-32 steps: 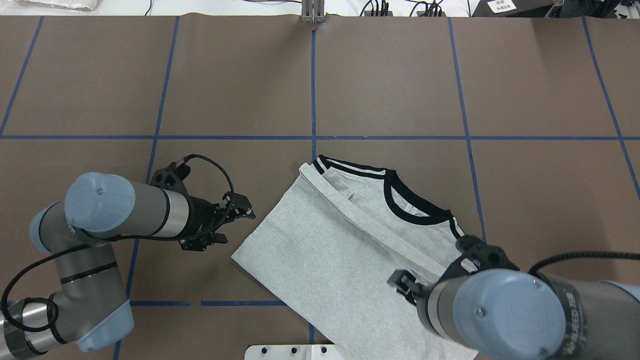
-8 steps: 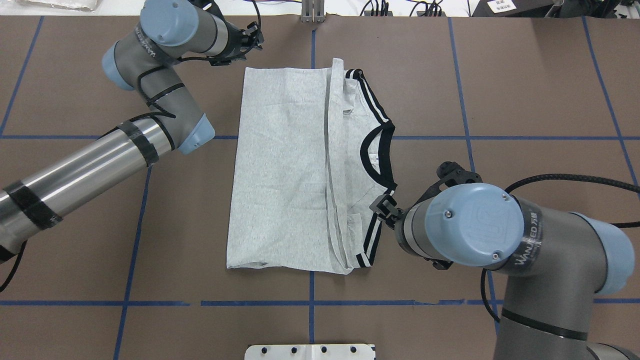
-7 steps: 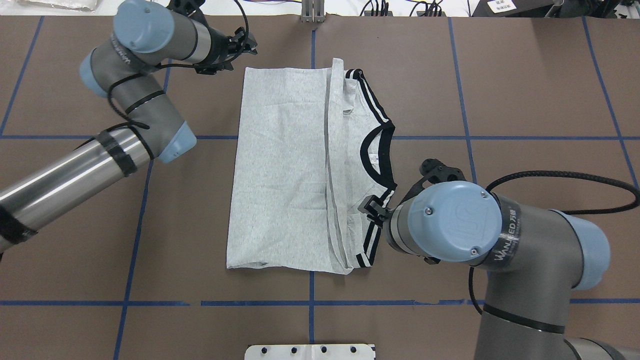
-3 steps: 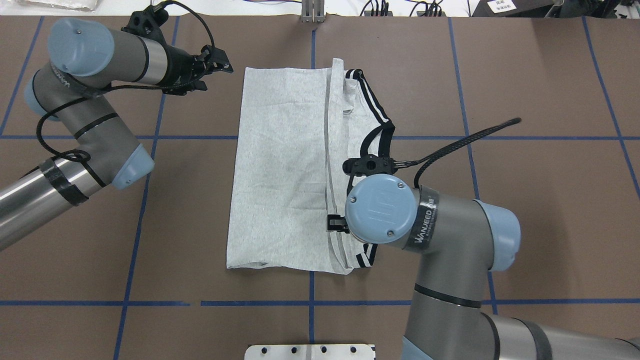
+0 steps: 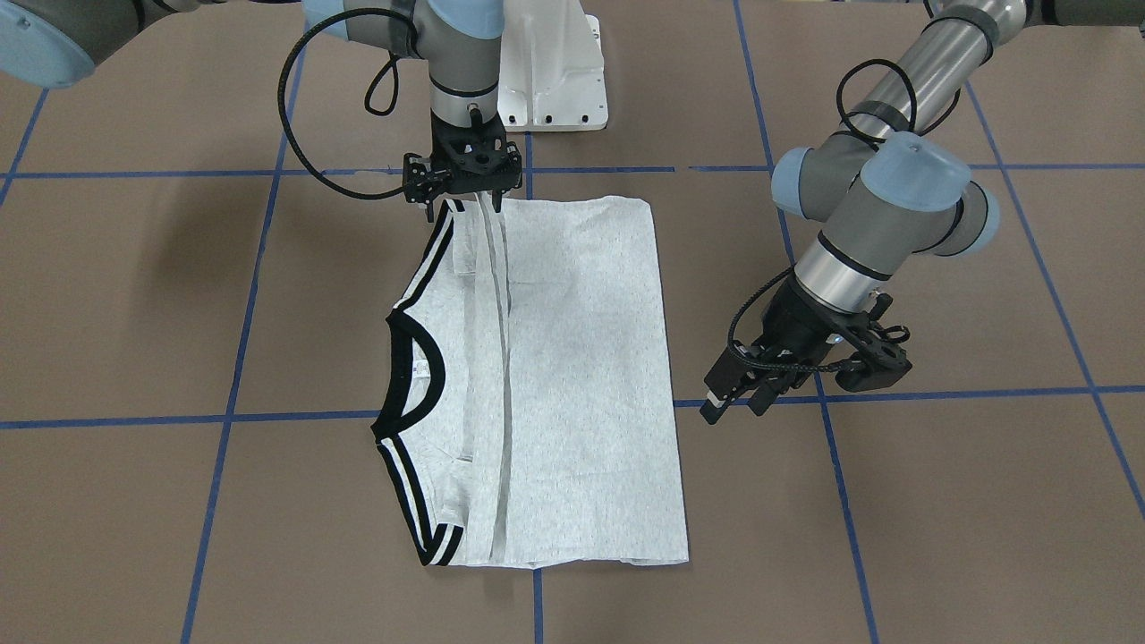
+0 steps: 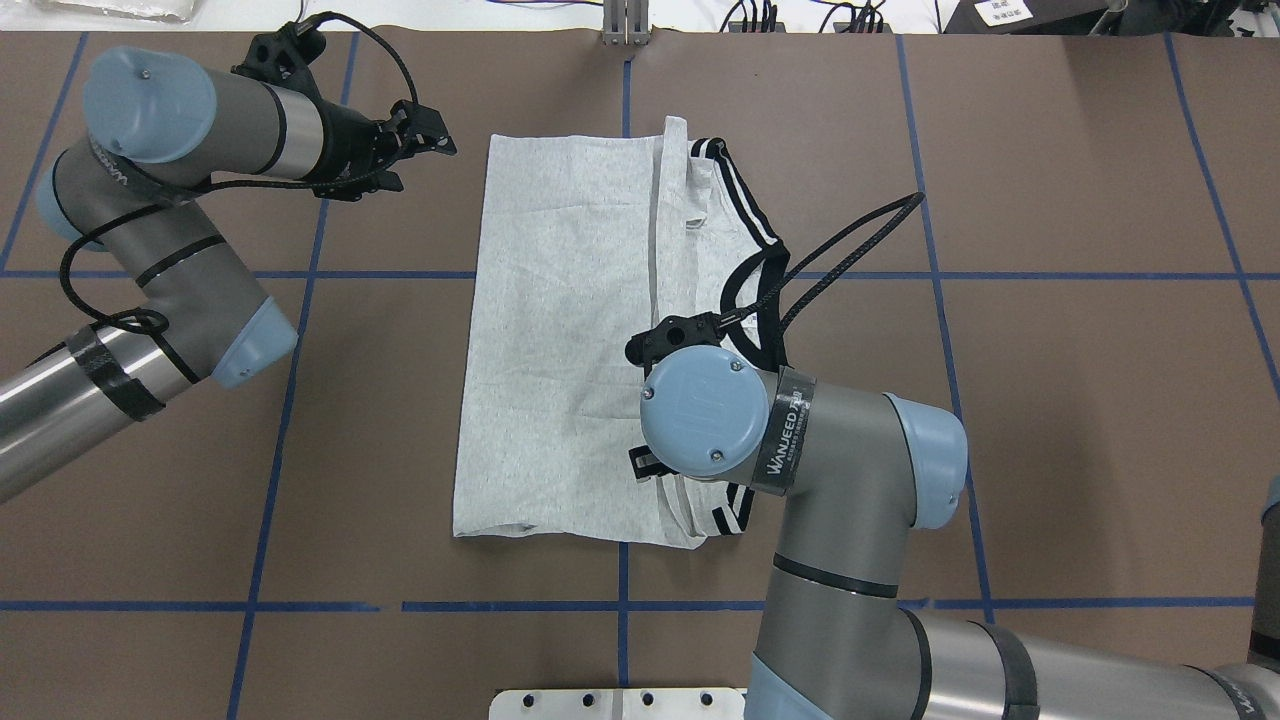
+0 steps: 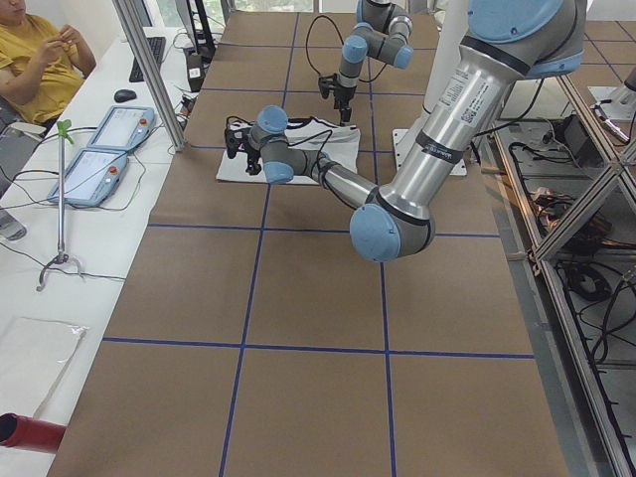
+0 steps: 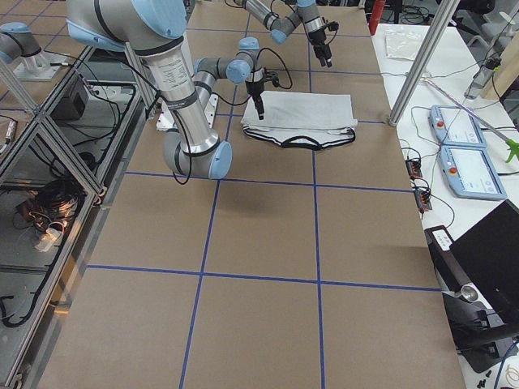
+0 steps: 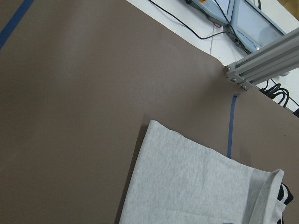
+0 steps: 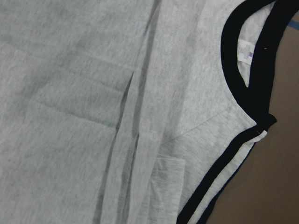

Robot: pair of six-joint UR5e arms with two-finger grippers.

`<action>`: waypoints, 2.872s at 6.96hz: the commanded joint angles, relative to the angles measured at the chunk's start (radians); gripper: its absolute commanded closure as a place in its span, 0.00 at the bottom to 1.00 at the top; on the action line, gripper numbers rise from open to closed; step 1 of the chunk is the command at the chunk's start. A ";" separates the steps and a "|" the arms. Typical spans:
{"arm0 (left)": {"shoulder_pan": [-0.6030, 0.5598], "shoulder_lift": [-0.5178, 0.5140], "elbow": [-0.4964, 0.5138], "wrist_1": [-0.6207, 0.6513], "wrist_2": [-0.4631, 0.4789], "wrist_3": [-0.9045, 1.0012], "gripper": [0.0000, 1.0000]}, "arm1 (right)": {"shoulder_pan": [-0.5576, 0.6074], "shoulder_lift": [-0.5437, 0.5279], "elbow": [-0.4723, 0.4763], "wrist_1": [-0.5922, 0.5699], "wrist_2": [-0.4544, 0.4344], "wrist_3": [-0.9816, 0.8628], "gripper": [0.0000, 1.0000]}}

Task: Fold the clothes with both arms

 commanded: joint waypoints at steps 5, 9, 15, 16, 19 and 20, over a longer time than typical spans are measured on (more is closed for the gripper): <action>0.006 0.022 -0.003 -0.008 0.000 -0.003 0.12 | -0.042 0.059 -0.150 0.006 -0.038 -0.097 0.00; 0.006 0.022 -0.005 -0.008 0.000 -0.005 0.11 | -0.069 0.041 -0.144 0.001 -0.045 -0.096 0.00; 0.006 0.024 -0.023 0.000 0.000 -0.009 0.11 | -0.007 -0.201 0.077 -0.002 -0.055 -0.215 0.00; 0.006 0.024 -0.026 0.000 0.000 -0.009 0.11 | -0.006 -0.193 0.104 -0.005 -0.051 -0.196 0.00; 0.006 0.022 -0.034 0.002 0.000 -0.009 0.11 | -0.035 -0.160 0.097 0.115 -0.046 0.333 0.00; 0.006 0.024 -0.037 0.002 0.001 -0.009 0.11 | -0.061 -0.174 0.074 0.251 -0.051 0.553 0.00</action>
